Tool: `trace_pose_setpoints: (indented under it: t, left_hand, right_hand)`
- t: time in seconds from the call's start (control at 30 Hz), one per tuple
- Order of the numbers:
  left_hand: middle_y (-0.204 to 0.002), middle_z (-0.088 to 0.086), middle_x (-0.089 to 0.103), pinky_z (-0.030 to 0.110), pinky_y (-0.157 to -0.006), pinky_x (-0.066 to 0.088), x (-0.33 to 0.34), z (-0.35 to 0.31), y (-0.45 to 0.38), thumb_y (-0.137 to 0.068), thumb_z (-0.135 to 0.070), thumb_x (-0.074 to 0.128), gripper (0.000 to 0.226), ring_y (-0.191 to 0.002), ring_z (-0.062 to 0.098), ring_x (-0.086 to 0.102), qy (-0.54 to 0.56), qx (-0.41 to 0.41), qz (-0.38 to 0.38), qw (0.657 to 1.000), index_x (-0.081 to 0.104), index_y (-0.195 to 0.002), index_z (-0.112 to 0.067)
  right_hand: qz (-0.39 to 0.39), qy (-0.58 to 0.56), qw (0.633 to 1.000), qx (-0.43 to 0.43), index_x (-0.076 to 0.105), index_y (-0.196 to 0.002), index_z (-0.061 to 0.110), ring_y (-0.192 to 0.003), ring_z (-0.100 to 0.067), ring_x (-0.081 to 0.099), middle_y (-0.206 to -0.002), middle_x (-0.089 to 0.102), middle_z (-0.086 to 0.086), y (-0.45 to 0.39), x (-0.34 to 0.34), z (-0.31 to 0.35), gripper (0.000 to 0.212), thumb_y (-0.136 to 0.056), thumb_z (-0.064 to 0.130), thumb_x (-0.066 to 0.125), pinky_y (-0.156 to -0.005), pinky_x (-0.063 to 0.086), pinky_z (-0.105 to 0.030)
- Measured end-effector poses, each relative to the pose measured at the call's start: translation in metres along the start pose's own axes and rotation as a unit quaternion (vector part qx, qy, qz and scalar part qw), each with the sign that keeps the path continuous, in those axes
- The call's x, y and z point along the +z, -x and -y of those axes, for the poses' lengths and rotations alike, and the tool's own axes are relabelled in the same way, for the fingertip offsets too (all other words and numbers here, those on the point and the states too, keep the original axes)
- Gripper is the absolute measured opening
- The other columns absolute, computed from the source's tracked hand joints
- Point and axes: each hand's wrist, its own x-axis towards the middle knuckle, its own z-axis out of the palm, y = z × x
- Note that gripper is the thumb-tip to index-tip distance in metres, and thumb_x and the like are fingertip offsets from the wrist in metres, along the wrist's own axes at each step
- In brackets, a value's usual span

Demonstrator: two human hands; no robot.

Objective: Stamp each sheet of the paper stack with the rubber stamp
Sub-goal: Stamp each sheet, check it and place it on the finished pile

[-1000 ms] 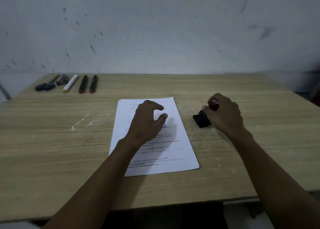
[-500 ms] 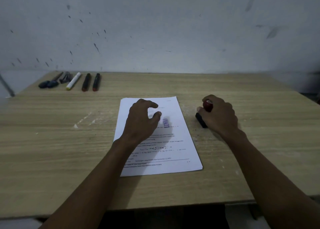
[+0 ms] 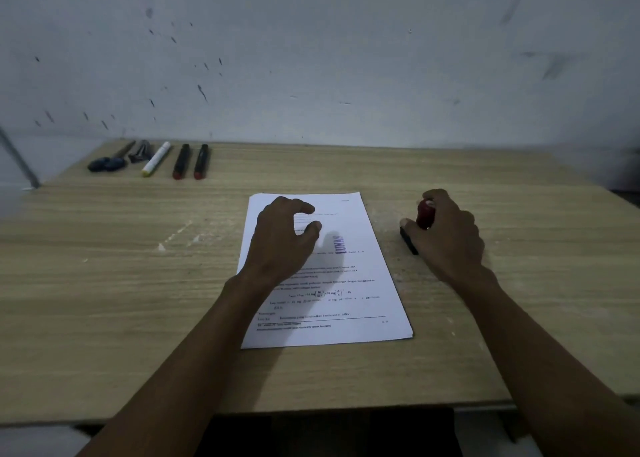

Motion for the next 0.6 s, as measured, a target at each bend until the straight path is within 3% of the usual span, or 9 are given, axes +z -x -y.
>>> trace_pose_setpoints:
  t: [0.13, 0.2, 0.27, 0.33, 0.43, 0.53, 0.6]
  left_hand:
    - [-0.111, 0.001, 0.065, 0.02, -0.093, 0.035, -0.008, 0.004, 0.0, -0.085, -0.021, 0.069, 0.025, -0.11, 0.017, 0.056, -0.007, -0.012, -0.01, 1.0, 0.069, -0.109, -0.012]
    - [-0.112, 0.004, 0.066, 0.022, -0.091, 0.036, -0.013, 0.01, 0.0, -0.085, -0.02, 0.069, 0.025, -0.108, 0.019, 0.058, -0.017, -0.026, -0.02, 0.999, 0.069, -0.108, -0.01]
    - [-0.112, 0.006, 0.066, 0.025, -0.088, 0.038, -0.018, 0.017, 0.002, -0.084, -0.02, 0.069, 0.026, -0.108, 0.022, 0.058, -0.037, -0.054, -0.033, 0.997, 0.068, -0.109, -0.011]
    - [-0.115, 0.009, 0.063, 0.029, -0.088, 0.041, -0.023, 0.024, 0.004, -0.084, -0.023, 0.067, 0.03, -0.112, 0.025, 0.056, -0.068, -0.098, -0.029, 0.992, 0.066, -0.112, -0.012]
    - [-0.124, 0.015, 0.054, 0.04, -0.094, 0.043, -0.028, 0.027, 0.009, -0.085, -0.03, 0.065, 0.042, -0.12, 0.032, 0.049, -0.137, -0.171, 0.012, 0.976, 0.06, -0.12, -0.009]
    - [-0.125, 0.017, 0.05, 0.045, -0.095, 0.042, -0.029, 0.025, 0.016, -0.086, -0.038, 0.063, 0.049, -0.119, 0.036, 0.045, -0.213, -0.186, 0.056, 0.957, 0.057, -0.121, -0.005]
    - [-0.125, 0.015, 0.047, 0.044, -0.094, 0.04, -0.029, 0.025, 0.019, -0.087, -0.042, 0.061, 0.049, -0.118, 0.035, 0.044, -0.232, -0.191, 0.066, 0.951, 0.057, -0.119, -0.006]
  right_hand:
    - [0.004, 0.011, 1.0, 0.02, 0.034, -0.141, 0.032, -0.117, -0.036, 0.053, -0.124, 0.06, -0.013, 0.002, -0.001, 0.001, 0.072, -0.081, 0.049, 0.07, -0.089, 0.042, -0.042]
    - [-0.031, 0.035, 0.999, 0.021, 0.032, -0.141, 0.027, -0.116, -0.037, 0.054, -0.122, 0.06, -0.013, 0.006, -0.002, 0.003, 0.078, -0.078, 0.05, 0.073, -0.087, 0.044, -0.044]
    - [-0.108, 0.034, 0.994, -0.007, 0.037, -0.131, 0.021, -0.113, -0.035, 0.052, -0.116, 0.059, -0.011, 0.014, -0.003, 0.008, 0.071, -0.077, 0.046, 0.075, -0.079, 0.043, -0.044]
    - [-0.155, 0.002, 0.987, -0.05, 0.044, -0.112, 0.019, -0.104, -0.03, 0.053, -0.105, 0.059, -0.005, 0.026, -0.001, 0.013, 0.05, -0.078, 0.039, 0.075, -0.07, 0.039, -0.037]
    - [-0.077, 0.01, 0.996, -0.052, 0.053, -0.086, 0.02, -0.082, -0.025, 0.06, -0.082, 0.063, 0.004, 0.04, 0.008, 0.018, 0.023, -0.081, 0.037, 0.068, -0.066, 0.041, -0.032]
    - [0.058, 0.09, 0.994, -0.019, 0.06, -0.087, 0.018, -0.085, -0.024, 0.063, -0.086, 0.063, 0.002, 0.052, 0.018, 0.023, 0.034, -0.084, 0.051, 0.066, -0.07, 0.045, -0.032]
    - [0.07, 0.11, 0.991, -0.02, 0.059, -0.09, 0.015, -0.087, -0.025, 0.063, -0.091, 0.063, -0.002, 0.058, 0.024, 0.026, 0.045, -0.081, 0.058, 0.067, -0.073, 0.047, -0.034]
